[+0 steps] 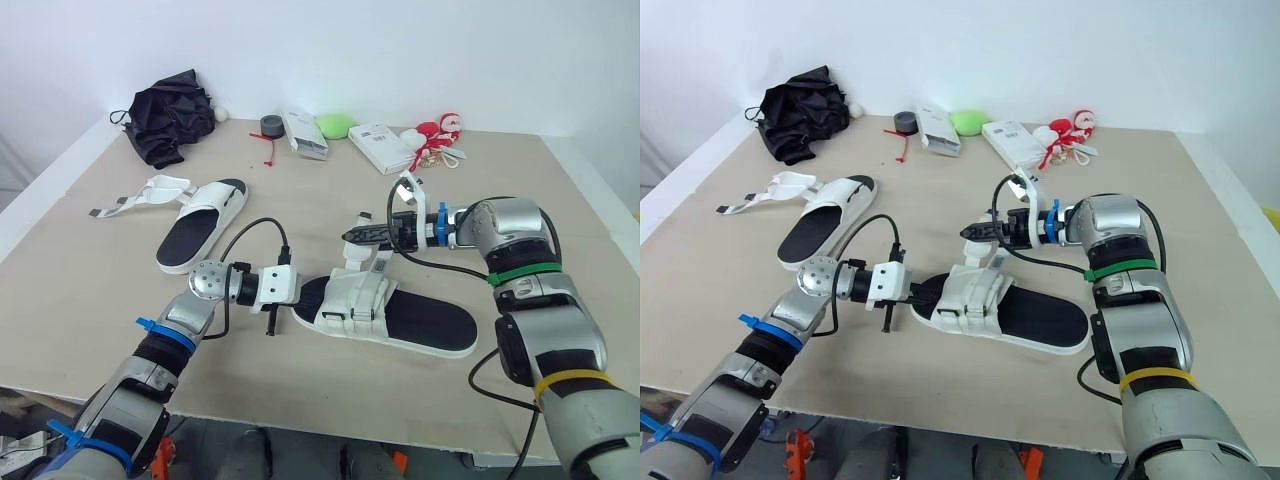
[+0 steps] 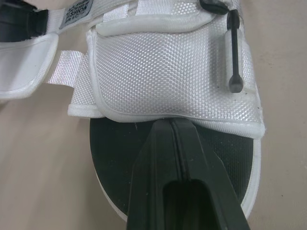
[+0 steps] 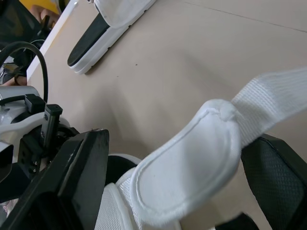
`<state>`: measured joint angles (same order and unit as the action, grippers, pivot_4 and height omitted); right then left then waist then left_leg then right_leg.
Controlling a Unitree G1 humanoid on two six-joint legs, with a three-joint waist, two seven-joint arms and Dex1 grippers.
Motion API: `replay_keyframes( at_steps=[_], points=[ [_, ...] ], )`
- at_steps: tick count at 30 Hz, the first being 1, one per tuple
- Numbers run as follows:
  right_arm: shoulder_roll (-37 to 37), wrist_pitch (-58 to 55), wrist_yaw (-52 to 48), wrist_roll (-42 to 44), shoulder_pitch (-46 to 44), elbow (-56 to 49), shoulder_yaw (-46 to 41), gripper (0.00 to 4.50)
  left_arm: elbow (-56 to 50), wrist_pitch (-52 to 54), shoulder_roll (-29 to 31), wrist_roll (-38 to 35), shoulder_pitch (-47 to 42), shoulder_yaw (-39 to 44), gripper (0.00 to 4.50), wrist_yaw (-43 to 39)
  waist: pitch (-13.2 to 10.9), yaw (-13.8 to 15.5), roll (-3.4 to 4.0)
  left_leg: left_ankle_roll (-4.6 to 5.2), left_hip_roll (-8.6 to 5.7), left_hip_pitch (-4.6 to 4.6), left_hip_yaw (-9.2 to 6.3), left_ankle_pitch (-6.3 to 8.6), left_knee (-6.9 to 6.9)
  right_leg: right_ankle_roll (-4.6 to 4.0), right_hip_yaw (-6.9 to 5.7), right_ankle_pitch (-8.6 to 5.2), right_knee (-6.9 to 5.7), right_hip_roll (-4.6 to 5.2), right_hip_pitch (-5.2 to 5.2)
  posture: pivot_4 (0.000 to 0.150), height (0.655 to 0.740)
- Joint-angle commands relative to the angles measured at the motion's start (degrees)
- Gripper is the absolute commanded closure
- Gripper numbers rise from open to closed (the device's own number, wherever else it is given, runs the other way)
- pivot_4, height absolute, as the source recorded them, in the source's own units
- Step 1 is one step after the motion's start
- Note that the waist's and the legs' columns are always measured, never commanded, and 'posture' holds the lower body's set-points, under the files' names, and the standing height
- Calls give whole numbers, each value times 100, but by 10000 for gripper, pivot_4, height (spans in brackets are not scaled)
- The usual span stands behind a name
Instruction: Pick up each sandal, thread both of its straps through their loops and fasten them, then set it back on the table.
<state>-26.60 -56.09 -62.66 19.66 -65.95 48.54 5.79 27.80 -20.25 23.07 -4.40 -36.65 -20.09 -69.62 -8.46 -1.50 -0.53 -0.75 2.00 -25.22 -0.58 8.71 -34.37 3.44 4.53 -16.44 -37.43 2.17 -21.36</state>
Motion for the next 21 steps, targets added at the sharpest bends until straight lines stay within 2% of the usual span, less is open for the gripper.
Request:
replay_keyframes(
  at_steps=[1,8,15,16,17,19,20,21],
  points=[
    [244,424,172,-1,-418,391,-333,440,210,197,44,438,313,-345,45000,-78,0,0,0,0,0,1,0,0,0,0,0,0,-3,0,0,1500,7380],
    [516,959,516,-44,-794,1228,-776,440,104,262,71,416,371,-356,45000,-48,0,0,0,0,0,3,-1,0,-2,-1,0,-1,-14,-1,0,1500,7380],
    [527,1418,726,-137,-890,1519,-1001,440,166,121,260,652,344,-467,45000,-86,0,-6,0,0,1,5,-2,0,-2,-3,0,-2,-25,-3,-3,1500,7380],
    [535,1466,800,-144,-906,1551,-1044,4320,163,124,254,642,343,-464,45000,-88,0,-7,0,0,1,6,-2,0,-2,-4,0,-2,-27,-3,-4,1500,7380],
    [542,1510,789,-144,-919,1563,-1080,6361,168,126,242,637,342,-460,45000,-88,0,-9,0,0,1,8,-2,0,-2,-5,0,-3,-31,-4,-3,1500,7380],
    [562,1621,805,-152,-939,1572,-1142,14135,187,111,222,647,337,-458,45000,-89,0,-39,0,-1,1,15,-2,-1,-5,-9,2,-6,-48,-5,-3,1500,7380],
    [578,1688,837,-130,-948,1579,-1210,20759,192,110,209,653,332,-462,45000,-87,0,-39,0,-1,2,18,-4,-1,-8,-12,2,-8,-57,-7,-3,1500,7380],
    [582,1707,836,-121,-963,1574,-1249,22326,192,116,193,655,327,-467,45000,-87,0,-40,0,-1,2,18,-4,-1,-8,-12,2,-8,-58,-7,-4,1500,7380]
  ],
)
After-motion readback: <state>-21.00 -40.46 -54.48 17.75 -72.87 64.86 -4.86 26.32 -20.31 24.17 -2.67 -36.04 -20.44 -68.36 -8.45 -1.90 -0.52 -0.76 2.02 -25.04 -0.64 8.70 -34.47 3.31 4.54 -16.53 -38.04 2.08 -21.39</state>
